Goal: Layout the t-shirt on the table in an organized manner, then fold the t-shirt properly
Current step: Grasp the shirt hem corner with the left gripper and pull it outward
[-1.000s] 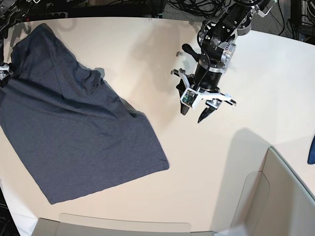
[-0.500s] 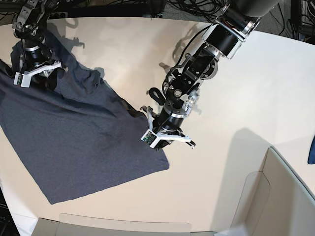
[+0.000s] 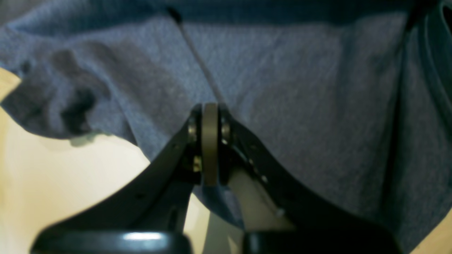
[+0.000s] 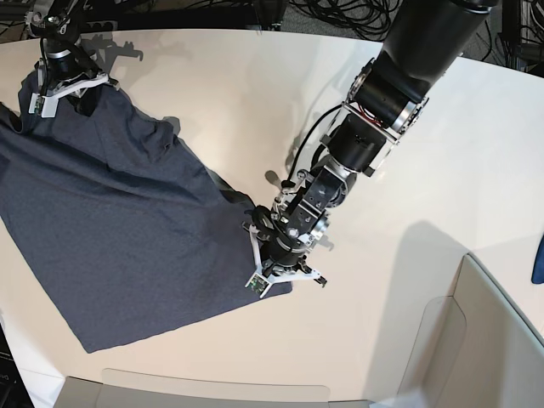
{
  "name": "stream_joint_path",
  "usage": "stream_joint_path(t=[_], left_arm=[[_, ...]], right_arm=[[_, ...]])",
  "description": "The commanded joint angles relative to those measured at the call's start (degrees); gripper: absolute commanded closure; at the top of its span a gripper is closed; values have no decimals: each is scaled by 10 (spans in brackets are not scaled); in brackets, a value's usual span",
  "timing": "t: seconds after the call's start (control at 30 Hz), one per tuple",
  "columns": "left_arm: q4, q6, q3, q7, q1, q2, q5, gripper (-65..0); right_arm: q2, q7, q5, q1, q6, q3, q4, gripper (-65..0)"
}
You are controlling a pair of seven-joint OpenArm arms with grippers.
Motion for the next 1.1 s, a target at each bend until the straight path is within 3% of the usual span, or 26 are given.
stream_joint_path(t=[0.0,0.13,0.27,0.4,0.7,0.8,0.93,1.07], left_arm=[[-11,2,-2,-23,-30,6,0,-1],[-86,2,-4,-56,-36,0,2,-1],[-96,2,-2,-59,-7,-34,2,-1],[-96,3,-5,-59,23,-87,2,-1],[-92,8,-10,-59,88,-217,0,0],[-49,41,-53,-56,138,-252,0,0],[53,43,-123,4,222,-281,3,0],[174,43,-186,60,301,-283,4,0]], right_arm=[[6,17,6,0,2,3,10,0],[6,13,6,3,2,3,9,0],[6,13,6,6,2,2,9,0],[11,13,-1,12,2,2,7,0],[-3,13,-136,45,2,-5,8,0],[-7,13,-163,59,2,-11,9,0],[-7,13,-201,79,2,-43,9,0],[-15,13,-204,95,3,-68,16,0]])
